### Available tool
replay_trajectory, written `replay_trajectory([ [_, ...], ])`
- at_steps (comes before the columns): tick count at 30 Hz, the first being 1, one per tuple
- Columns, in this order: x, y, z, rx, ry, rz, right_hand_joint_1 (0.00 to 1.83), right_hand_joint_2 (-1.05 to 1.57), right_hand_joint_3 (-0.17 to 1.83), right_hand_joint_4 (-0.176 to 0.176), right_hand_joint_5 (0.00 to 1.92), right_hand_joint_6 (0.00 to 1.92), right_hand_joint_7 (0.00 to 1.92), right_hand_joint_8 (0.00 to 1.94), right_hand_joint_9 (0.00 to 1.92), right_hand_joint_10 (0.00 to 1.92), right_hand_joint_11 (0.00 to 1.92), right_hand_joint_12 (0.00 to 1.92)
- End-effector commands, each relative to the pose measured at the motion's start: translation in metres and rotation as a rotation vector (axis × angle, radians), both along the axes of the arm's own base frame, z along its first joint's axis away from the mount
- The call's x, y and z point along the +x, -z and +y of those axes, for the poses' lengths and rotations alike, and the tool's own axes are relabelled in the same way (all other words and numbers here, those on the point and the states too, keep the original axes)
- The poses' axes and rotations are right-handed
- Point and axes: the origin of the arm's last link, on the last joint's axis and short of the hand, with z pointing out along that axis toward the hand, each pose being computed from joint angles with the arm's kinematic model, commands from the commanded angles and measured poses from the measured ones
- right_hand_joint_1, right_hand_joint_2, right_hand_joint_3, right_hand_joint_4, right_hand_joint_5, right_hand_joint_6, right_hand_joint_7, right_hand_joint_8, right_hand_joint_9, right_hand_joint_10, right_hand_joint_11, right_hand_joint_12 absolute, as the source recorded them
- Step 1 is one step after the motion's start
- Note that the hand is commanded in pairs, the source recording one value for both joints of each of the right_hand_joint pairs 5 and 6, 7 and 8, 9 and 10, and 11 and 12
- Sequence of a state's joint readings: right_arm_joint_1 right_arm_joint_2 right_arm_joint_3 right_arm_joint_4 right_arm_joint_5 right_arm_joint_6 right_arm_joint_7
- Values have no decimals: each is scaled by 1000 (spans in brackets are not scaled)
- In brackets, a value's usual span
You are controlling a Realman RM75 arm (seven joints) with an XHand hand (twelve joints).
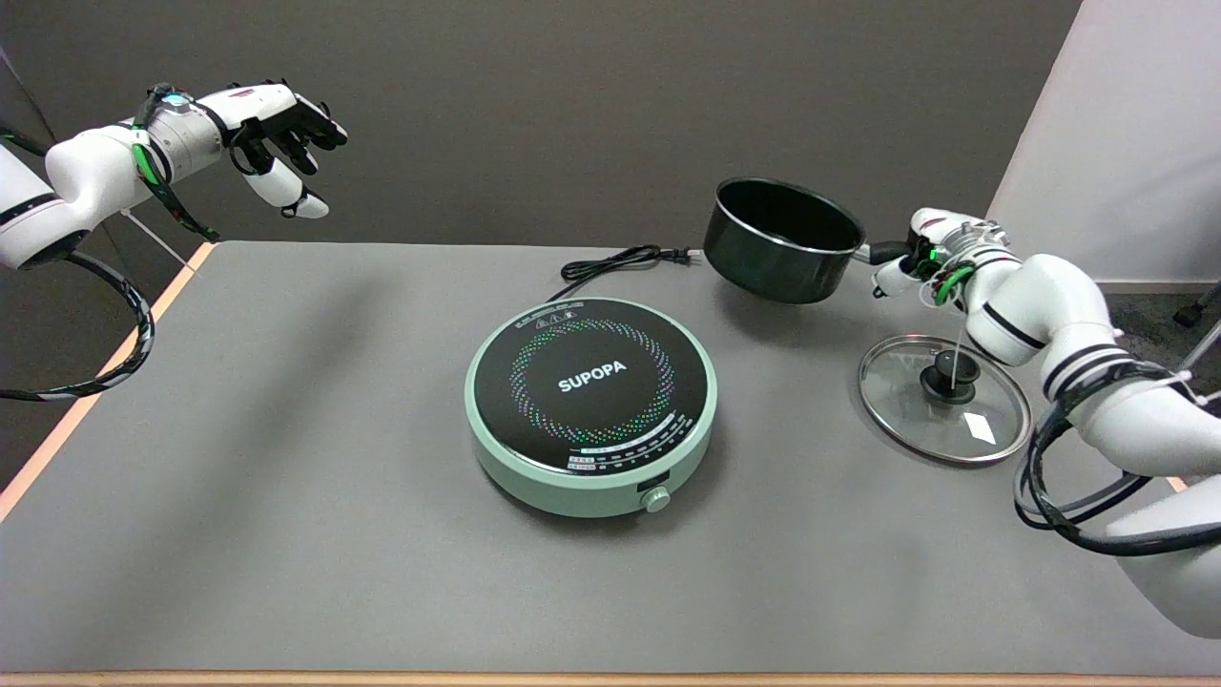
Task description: Pick up the pot.
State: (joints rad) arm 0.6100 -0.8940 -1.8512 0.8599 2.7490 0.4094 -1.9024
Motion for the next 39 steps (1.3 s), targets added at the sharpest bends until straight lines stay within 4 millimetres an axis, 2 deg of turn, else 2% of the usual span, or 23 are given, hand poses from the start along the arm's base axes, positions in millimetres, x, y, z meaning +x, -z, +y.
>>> replay_trajectory([
  [1,37,-14,33,153,-249,7,833,1571,631,-31,1920,1920,1920,1920,1920,1920,1920,1920],
  [12,58,-14,51,288,-441,-44,832,1571,642,-30,1920,1920,1920,1920,1920,1920,1920,1920],
  [19,68,-12,58,355,-543,-119,830,1571,639,-29,1920,1920,1920,1920,1920,1920,1920,1920],
  [24,82,-9,58,423,-582,-141,823,1571,636,-29,1920,1920,1920,1920,1920,1920,1920,1920],
  [32,109,17,53,584,-590,-101,815,1571,643,-28,1920,1920,1920,1920,1920,1920,1920,1920],
  [39,120,47,41,733,-495,-49,811,1571,664,-28,1920,1920,1920,1920,1920,1920,1920,1920],
])
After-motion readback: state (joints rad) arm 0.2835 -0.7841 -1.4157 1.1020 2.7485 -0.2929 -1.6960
